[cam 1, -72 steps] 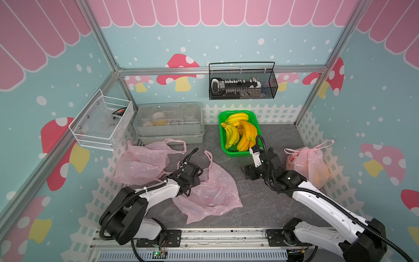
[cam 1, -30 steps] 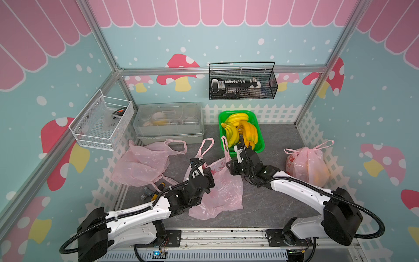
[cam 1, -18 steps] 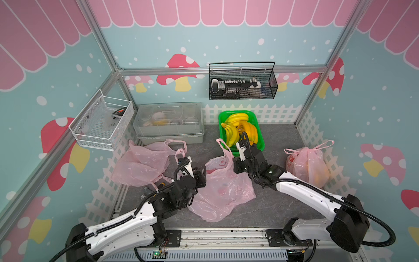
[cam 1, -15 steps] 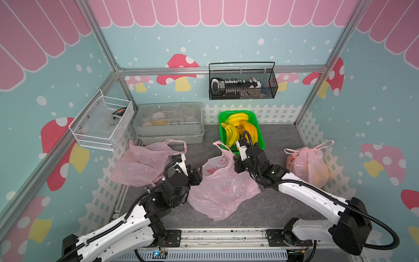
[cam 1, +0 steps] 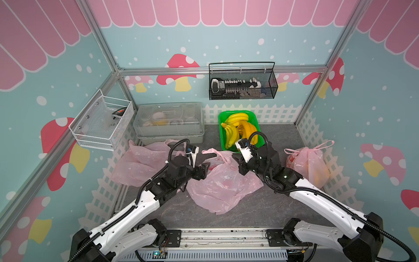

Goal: Place the banana into a plastic bag & tie a knot
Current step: Open the plastic bag at the center of the board.

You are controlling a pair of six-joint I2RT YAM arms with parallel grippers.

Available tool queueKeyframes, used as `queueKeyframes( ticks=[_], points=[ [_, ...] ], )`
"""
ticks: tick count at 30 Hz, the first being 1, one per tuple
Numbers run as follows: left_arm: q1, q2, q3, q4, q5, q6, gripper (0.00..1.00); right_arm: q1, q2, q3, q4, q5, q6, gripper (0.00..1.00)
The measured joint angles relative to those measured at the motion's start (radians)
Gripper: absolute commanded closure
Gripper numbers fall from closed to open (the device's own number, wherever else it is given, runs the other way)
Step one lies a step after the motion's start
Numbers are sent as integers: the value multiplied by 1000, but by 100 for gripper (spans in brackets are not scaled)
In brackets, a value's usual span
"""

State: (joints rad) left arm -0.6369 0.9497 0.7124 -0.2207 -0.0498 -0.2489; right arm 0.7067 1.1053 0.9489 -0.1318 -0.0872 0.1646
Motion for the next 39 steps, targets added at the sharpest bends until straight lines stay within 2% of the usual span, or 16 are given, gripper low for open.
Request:
queueKeyframes(
  ticks=[4,7,16,21,24,31,34,39],
  points=[
    [0,-91,-98,95,27,34,13,-35,-17,1,-9,-45,-11,100],
    [0,-103,-123,179,28,58,12,-44,-16,1,-18,-73,-15,100],
    [5,56,-126,324,43,185,8,-45,-16,1,-18,-143,-31,100],
    [43,110,-126,370,54,230,9,-54,-16,1,-18,-170,-38,100],
    [77,137,-126,396,113,239,24,-74,-14,1,-17,-192,-38,100],
    [91,167,-124,432,380,229,86,-131,21,5,2,-222,-19,100],
    [88,166,-117,432,434,210,100,-158,66,34,10,-220,-1,100],
    [70,85,-56,329,377,145,100,-168,172,127,38,-220,24,100]
  ],
)
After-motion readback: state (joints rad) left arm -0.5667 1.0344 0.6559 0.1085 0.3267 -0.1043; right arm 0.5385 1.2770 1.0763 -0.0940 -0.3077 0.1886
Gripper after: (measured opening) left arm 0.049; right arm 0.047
